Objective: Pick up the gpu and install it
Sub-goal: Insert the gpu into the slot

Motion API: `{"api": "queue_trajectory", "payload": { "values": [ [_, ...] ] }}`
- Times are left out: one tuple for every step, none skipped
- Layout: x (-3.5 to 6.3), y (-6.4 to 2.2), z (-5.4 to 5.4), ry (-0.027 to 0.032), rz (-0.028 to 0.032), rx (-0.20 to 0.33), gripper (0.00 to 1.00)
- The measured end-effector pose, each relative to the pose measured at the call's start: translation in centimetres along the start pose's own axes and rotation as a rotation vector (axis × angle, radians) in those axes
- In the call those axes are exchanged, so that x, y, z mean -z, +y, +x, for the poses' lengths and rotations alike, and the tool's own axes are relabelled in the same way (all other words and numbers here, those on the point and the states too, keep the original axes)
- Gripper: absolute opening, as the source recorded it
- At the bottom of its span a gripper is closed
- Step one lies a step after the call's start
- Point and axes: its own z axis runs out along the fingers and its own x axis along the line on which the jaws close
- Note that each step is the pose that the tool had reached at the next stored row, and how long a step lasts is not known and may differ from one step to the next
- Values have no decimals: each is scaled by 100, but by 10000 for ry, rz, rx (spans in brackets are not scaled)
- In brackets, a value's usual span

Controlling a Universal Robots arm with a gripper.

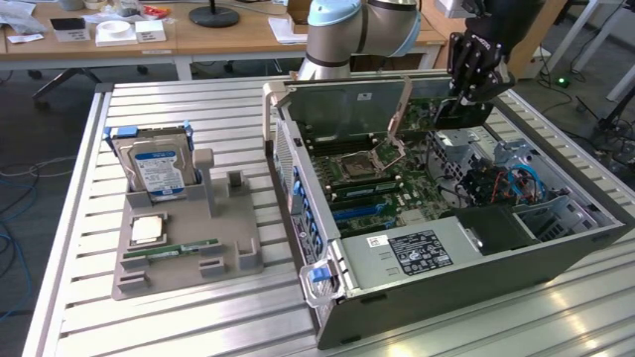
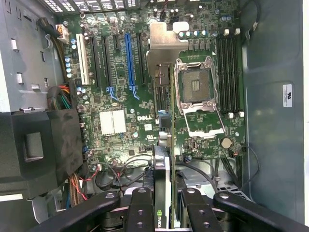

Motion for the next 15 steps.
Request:
{"api": "queue_trajectory", "payload": {
  "values": [
    [0, 0, 0, 1, 0, 0, 27],
    [-1, 0, 0, -1, 0, 0, 27],
    [-1, 0, 0, -1, 0, -1, 27],
    [-1, 0, 0, -1, 0, -1, 27],
    [-1, 1, 0, -1, 0, -1, 27],
    [-3, 4, 0, -2, 1, -2, 27],
    [-3, 6, 1, -2, 3, -3, 27],
    [-4, 7, 1, -2, 5, -2, 27],
    [-4, 9, 1, -1, 6, -1, 27],
    [-5, 13, 2, -2, 9, -1, 27],
    [-6, 17, 3, -3, 12, -1, 27],
    [-7, 20, 3, -4, 15, 0, 27],
    [-6, 23, 3, -3, 16, 0, 27],
    [-6, 23, 3, -3, 17, 2, 27],
    [-6, 26, 4, -3, 18, 0, 27]
  ]
}}
